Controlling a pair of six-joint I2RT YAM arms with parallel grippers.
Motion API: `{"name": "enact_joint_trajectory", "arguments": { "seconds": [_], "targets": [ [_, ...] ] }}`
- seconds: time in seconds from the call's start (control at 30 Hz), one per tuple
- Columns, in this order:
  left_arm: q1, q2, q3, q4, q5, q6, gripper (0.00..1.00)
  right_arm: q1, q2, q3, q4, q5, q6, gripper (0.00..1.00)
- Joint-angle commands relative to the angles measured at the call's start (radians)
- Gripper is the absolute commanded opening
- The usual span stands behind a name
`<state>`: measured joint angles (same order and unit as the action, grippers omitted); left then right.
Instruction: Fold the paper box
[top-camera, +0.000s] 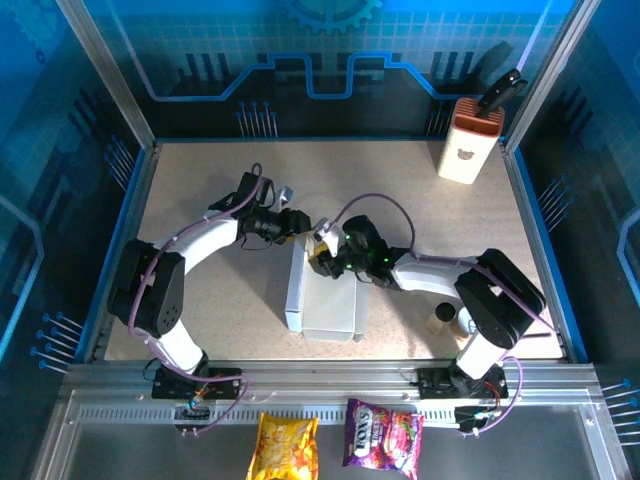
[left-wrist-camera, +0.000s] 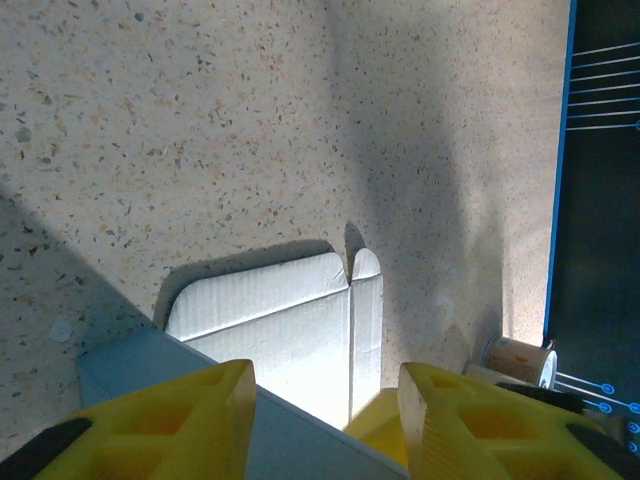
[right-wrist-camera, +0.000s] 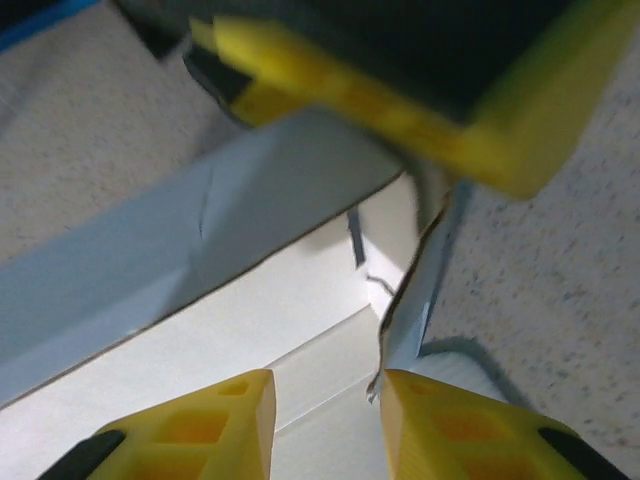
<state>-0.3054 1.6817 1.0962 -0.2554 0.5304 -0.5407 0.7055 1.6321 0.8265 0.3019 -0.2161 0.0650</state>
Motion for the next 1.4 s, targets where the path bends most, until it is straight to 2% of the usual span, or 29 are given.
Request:
{"name": "enact_joint_trajectory", "arguments": {
  "seconds": [0.0, 0.23, 0.47, 0.73, 1.03, 1.23, 1.37],
  "targets": [
    [-0.008, -0.002, -0.039, -0.062, -0.04, 0.029, 0.41, -0.063, -0.04, -0.012, -0.005, -0.154, -0.041, 0.36],
    [-0.008, -0.005, -0.041, -0.064, -0.04, 0.035, 0.4, -0.18, 0.057, 0.023, 0.039, -0.296, -0.026, 0.37],
    [-0.008, -0.008, -0.042, -0.062, -0.027, 0.039, 0.4, -0.186, 0.19, 0.049, 0.114, -0.464, -0.075, 0.4],
    [-0.008, -0.006, -0.039, -0.054, 0.026, 0.048, 0.39, -0.154, 0.26, 0.099, 0.19, -0.45, -0.042, 0.4],
    [-0.009, -0.007, -0.042, -0.029, 0.071, 0.045, 0.39, -0.126, 0.307, 0.159, 0.186, -0.439, -0.039, 0.38],
    [-0.012, -0.005, -0.047, -0.002, 0.116, 0.037, 0.38, -0.119, 0.317, 0.178, 0.181, -0.356, -0.03, 0.39],
    [-0.014, -0.004, -0.049, 0.0, 0.12, 0.037, 0.38, -0.116, 0.311, 0.179, 0.192, -0.373, -0.023, 0.4]
  ]
}}
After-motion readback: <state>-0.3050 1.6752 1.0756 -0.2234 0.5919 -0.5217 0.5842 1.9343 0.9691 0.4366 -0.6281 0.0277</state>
